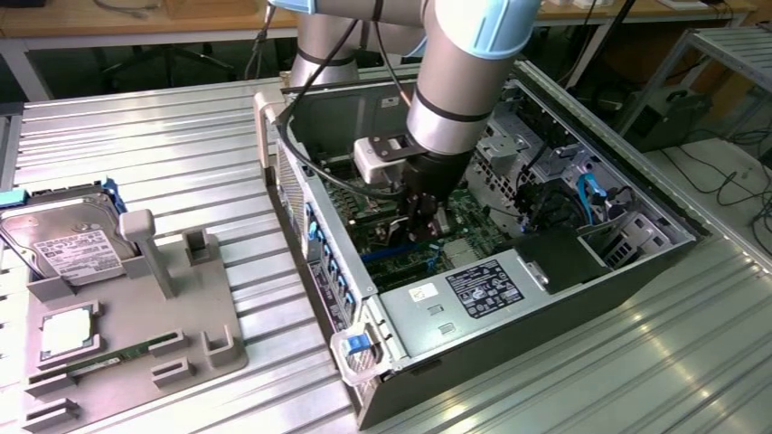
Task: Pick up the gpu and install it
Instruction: 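Insert the gpu into the slot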
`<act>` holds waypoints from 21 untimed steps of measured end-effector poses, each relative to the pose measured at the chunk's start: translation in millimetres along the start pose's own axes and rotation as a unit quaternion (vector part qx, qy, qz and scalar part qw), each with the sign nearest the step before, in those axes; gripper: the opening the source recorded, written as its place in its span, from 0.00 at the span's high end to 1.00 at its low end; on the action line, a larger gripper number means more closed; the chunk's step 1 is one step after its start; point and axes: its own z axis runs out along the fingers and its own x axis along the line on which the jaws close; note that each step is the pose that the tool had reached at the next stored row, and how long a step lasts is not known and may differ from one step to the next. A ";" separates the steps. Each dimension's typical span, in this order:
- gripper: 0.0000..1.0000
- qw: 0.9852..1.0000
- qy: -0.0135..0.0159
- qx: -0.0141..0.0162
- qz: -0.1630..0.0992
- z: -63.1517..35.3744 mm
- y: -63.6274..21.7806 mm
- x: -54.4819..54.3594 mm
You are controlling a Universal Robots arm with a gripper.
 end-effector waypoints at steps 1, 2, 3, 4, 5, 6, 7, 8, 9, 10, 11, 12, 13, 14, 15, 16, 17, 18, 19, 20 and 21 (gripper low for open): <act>0.72 1.000 0.000 0.000 0.000 0.1 0.5 0.0; 0.72 1.000 0.000 0.000 0.000 0.1 1.3 0.1; 0.72 1.000 0.000 0.000 0.000 0.1 2.0 0.1; 0.72 1.000 0.000 0.000 0.000 0.1 3.4 0.1; 0.72 1.000 0.000 0.000 0.000 0.2 4.2 0.1; 0.72 1.000 0.000 0.000 0.000 0.2 4.4 0.1; 0.72 1.000 0.000 0.000 0.000 0.3 4.6 0.1; 0.72 1.000 0.000 0.000 0.000 0.4 4.7 0.2; 0.72 1.000 -0.001 0.000 0.000 1.0 4.9 0.2; 0.72 1.000 -0.001 0.000 0.000 1.0 5.0 0.2; 0.72 1.000 -0.001 0.000 0.000 1.1 5.0 0.2; 0.72 1.000 -0.001 0.000 0.000 1.2 5.0 0.2; 0.72 1.000 -0.001 0.000 0.000 1.2 5.0 0.2; 0.72 1.000 -0.001 0.000 0.000 1.2 5.0 0.2; 0.72 1.000 -0.001 0.000 0.000 1.4 4.9 0.2; 0.72 1.000 -0.002 0.000 0.000 1.6 4.6 0.2; 0.72 1.000 -0.002 0.000 0.000 2.0 4.1 0.2; 0.72 1.000 -0.002 0.000 0.000 2.4 3.4 0.2; 0.72 1.000 -0.003 -0.001 0.000 2.6 3.0 0.2; 0.72 1.000 -0.003 -0.001 0.000 2.7 3.0 0.2; 0.72 1.000 -0.003 -0.001 0.000 2.8 3.0 0.2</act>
